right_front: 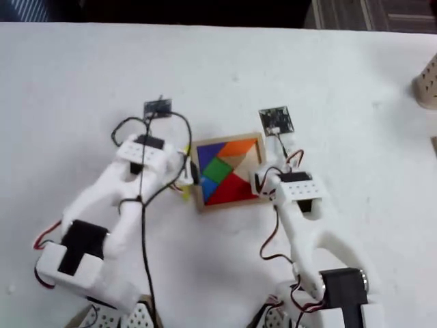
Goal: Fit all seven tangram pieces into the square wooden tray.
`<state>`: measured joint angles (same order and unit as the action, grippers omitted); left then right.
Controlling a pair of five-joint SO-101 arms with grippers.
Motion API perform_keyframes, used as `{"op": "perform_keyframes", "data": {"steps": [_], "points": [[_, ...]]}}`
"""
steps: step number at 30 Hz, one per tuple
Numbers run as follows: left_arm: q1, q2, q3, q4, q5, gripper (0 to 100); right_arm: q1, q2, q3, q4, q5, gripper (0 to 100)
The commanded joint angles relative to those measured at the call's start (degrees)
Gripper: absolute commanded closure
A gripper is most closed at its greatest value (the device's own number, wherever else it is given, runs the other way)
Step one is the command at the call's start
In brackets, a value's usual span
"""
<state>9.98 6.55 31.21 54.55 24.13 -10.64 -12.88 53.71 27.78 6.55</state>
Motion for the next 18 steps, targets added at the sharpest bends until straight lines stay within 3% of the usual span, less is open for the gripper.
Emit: {"op": "perform_keyframes", "data": {"steps": [1, 12, 18], "points": [[-4.09, -1.10, 0.70, -0.62, -0.97, 74, -0.13, -0.22, -0.70, -1.45, 0.00, 98.1], [-6.64, -6.99, 0.70, -1.41, -9.58, 74, -0.13, -0.31, -0.70, -1.45, 0.00, 98.1], [-8.04, -6.99, 1.14, -7.65, -16.88, 74, -0.31, -0.13, -0.70, -1.45, 0.00, 98.1]]}}
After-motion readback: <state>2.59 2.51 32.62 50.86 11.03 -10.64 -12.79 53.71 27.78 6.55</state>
